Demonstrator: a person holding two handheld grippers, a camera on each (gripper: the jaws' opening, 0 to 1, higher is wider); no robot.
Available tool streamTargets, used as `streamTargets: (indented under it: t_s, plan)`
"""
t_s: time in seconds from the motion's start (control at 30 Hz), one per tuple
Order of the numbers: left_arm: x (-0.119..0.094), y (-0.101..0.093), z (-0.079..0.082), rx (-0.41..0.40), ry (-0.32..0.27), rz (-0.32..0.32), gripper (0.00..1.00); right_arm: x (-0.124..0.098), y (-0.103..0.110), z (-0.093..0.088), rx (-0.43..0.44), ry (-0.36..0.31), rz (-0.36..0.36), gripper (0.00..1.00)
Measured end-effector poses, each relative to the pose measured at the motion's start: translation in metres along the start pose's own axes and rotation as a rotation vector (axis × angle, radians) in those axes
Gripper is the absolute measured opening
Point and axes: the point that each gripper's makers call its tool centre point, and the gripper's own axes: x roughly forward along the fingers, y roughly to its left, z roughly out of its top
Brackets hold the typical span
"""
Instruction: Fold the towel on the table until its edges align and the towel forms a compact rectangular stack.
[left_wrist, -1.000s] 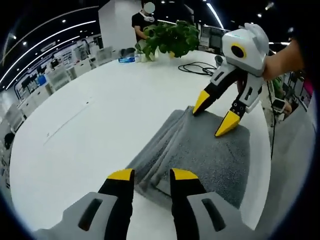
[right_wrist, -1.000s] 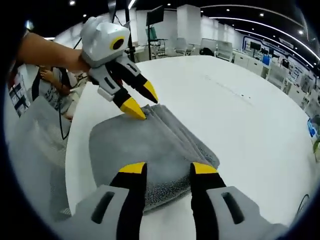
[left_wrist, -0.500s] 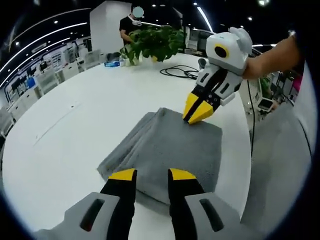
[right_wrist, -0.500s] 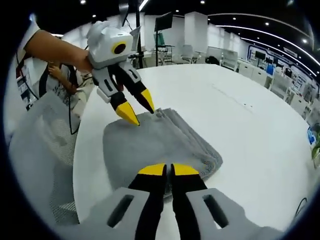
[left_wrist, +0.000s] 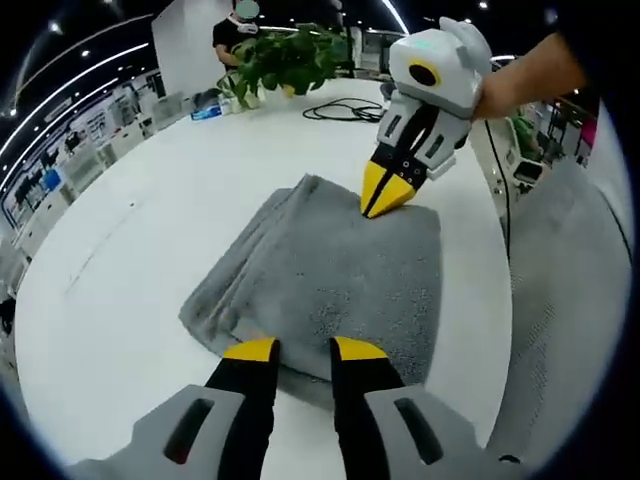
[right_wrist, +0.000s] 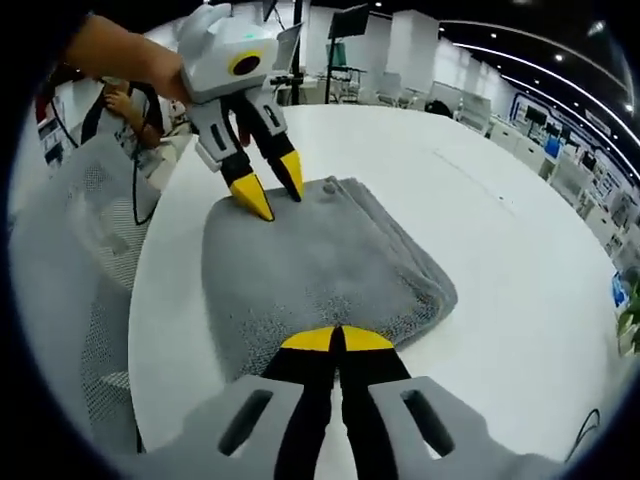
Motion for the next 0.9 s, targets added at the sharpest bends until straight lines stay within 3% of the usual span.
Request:
streamTargets:
  t_s: [0.13,0.23,0.4,0.5,0.57,0.63,0.7,0.77,0.83,0.9]
  plan:
    - [0.003,-0.001,-0.002,0.024,0.013,0.012,0.21,0.001,-0.002,0.002,0.018,-0.006,-0.015,0.0]
    - [-0.002,0.001,0.001,-0.006,0.008,0.021,0.22,-0.008,-0.002,0.011,0.057,-0.027,-0.031,0.0]
    - [-0.012,-0.003,0.011,-0.016,-0.037,0.036,0.24,-0.016,0.02,0.023,0.098,-0.095,0.005,0.0]
    - [-0.014,-0.012,0.013,-0.049,-0.054,0.015,0.24,-0.018,0.033,0.021,0.091,-0.1,0.021,0.0]
    - [-0.012,-0.023,0.006,-0.037,-0.035,-0.026,0.25,-0.016,0.033,0.016,0.104,-0.099,0.021,0.0]
    - [-0.009,-0.023,0.001,0.004,-0.023,-0.007,0.25,-0.014,0.032,0.013,0.114,-0.095,0.019,0.0]
    - [-0.007,-0.023,0.002,-0.006,-0.032,-0.006,0.25,-0.014,0.032,0.01,0.1,-0.077,0.01,0.0]
    - [-0.006,-0.015,-0.004,0.046,0.008,0.031,0.24,-0.01,0.031,0.004,0.068,-0.047,0.003,0.0]
    - [-0.002,-0.019,-0.001,0.041,0.004,0.022,0.24,-0.008,0.031,0.002,0.023,-0.042,-0.001,0.0]
    - [0.0,-0.016,-0.002,0.045,0.007,0.026,0.24,-0.007,0.031,0.002,0.045,-0.037,0.0,0.0]
